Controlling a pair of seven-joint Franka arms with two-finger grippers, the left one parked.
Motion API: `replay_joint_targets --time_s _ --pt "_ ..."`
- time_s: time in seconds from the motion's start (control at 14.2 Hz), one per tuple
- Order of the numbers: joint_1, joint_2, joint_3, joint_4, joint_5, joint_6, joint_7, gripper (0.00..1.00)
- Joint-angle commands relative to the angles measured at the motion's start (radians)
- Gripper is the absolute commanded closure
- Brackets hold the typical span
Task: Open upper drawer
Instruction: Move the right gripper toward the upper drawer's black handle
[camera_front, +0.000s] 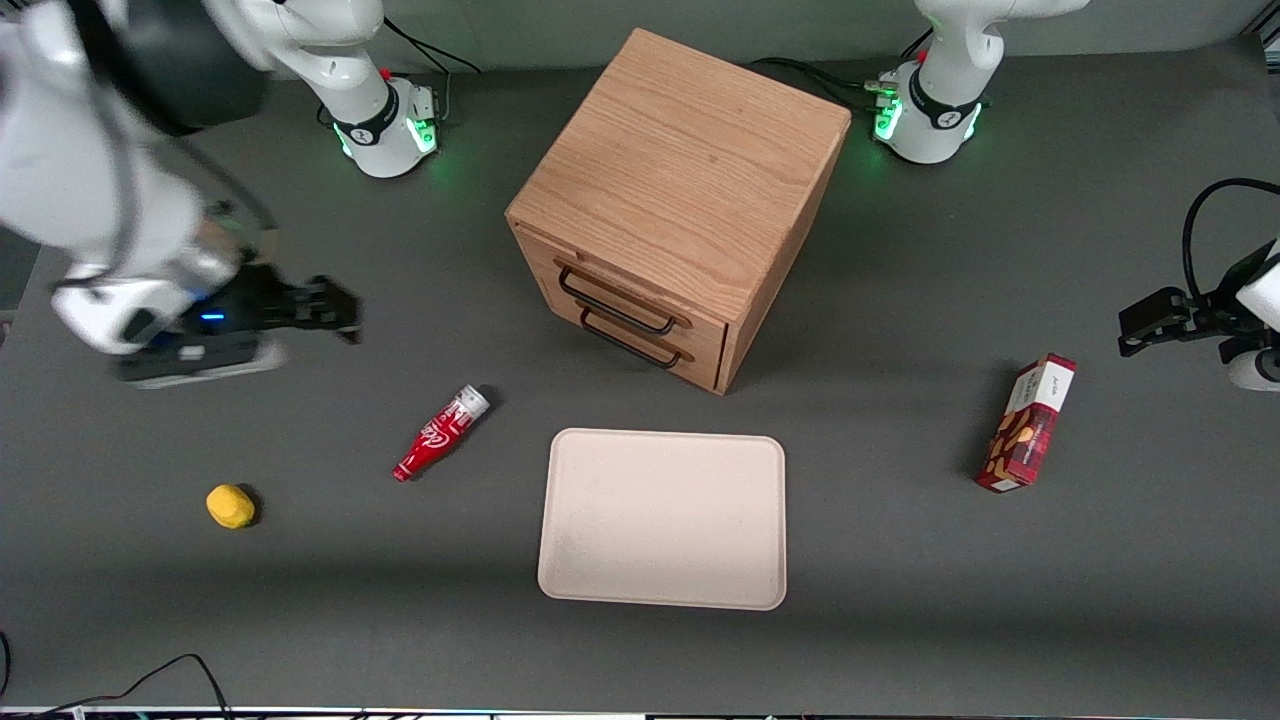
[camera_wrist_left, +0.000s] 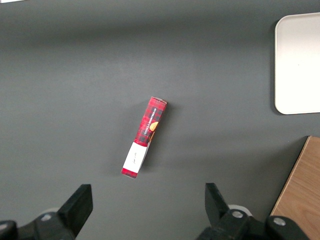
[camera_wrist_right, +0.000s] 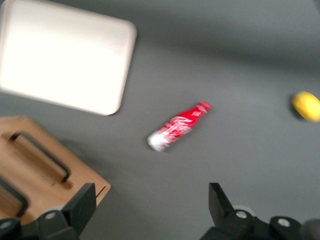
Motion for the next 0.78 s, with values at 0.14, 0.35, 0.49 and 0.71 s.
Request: replay_joint_targets --time_s 0.14,0.35,0.49,0.71 --pt "0.045 0.238 0.311 0.115 -0.222 -0.029 -0.006 0.00" --pt "0.045 0.329 0.413 0.108 -0.313 -0.021 -0.032 0.00" --pt "0.045 0.356 0.415 0.071 -0.312 0.037 -0.111 0.00" --pt "0.043 0.385 0.412 0.037 -0.312 0.105 -0.142 0.00"
